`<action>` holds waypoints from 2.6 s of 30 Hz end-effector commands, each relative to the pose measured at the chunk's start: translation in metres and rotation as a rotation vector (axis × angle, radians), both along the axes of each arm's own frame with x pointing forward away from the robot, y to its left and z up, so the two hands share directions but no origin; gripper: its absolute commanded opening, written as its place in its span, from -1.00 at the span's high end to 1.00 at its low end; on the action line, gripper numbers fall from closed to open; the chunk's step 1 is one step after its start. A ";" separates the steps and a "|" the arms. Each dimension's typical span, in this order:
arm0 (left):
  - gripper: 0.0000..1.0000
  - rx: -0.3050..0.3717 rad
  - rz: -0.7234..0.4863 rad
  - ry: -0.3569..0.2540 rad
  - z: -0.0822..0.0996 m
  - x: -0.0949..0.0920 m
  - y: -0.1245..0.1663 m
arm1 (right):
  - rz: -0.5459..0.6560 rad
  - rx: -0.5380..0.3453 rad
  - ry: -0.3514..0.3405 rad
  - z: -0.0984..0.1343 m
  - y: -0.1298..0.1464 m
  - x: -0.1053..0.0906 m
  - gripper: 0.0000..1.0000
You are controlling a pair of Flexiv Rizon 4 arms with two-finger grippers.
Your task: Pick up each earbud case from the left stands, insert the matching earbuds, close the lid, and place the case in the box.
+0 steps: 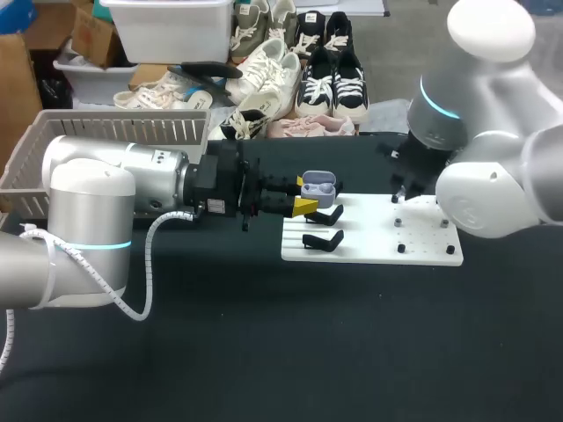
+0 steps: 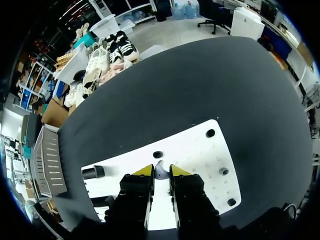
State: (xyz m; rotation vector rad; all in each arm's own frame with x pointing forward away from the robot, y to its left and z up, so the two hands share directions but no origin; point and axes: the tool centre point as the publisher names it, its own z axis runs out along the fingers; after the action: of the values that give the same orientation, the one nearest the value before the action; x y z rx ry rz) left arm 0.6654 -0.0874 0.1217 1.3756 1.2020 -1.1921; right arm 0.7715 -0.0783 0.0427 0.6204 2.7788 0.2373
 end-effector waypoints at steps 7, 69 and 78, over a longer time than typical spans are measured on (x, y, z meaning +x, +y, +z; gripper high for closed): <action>1.00 -0.001 0.005 -0.002 0.000 -0.001 -0.001 | 0.049 0.035 -0.012 0.077 -0.009 -0.059 1.00; 1.00 -0.001 0.005 -0.002 0.000 -0.001 -0.001 | 0.695 -0.176 0.037 0.193 0.164 -0.135 1.00; 1.00 -0.001 0.005 -0.002 0.000 -0.001 -0.001 | 0.714 -0.193 0.083 0.179 0.169 -0.130 1.00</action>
State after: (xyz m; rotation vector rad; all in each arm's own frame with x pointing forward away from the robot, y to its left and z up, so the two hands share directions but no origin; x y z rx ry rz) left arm 0.6654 -0.0873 0.1217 1.3756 1.2020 -1.1921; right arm 0.6352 0.0854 0.2227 -0.4313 2.9214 0.0916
